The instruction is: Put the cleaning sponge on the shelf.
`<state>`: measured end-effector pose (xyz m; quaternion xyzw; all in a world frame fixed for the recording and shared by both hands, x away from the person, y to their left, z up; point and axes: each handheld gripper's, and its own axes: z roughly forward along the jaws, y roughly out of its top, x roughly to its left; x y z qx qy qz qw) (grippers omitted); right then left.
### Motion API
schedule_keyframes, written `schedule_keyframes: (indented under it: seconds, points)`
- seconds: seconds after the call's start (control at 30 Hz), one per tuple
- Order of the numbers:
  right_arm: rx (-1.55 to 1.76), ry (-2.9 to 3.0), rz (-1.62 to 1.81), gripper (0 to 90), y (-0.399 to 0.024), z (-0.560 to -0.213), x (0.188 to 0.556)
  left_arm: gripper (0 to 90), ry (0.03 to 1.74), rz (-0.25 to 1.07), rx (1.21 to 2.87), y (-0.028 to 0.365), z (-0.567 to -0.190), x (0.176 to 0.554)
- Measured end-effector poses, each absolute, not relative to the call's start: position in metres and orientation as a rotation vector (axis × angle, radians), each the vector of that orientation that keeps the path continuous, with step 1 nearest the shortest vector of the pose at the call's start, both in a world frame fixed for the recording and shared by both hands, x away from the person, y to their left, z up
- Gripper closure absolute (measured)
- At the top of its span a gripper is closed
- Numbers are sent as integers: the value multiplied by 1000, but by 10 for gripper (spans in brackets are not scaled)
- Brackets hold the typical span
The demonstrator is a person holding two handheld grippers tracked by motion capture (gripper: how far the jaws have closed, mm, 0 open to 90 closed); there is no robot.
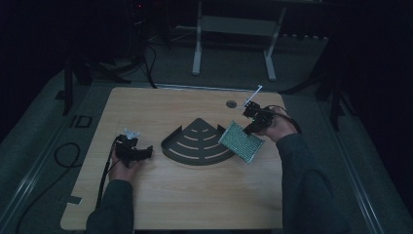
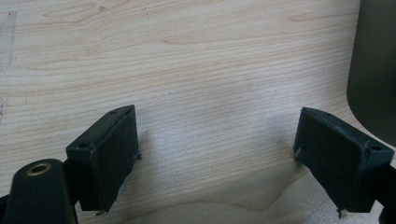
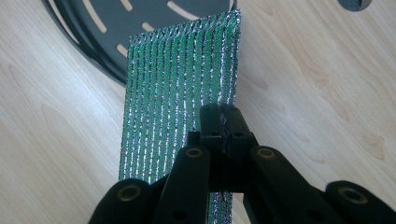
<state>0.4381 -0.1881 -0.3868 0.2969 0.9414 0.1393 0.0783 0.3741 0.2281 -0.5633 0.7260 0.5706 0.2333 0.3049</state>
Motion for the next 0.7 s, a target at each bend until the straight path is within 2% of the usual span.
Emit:
schedule_keyframes:
  seconds: [0.7]
  points:
    - [900,2801,462,894,-170,-385,455,142,1511,618,1922,228,-563,374]
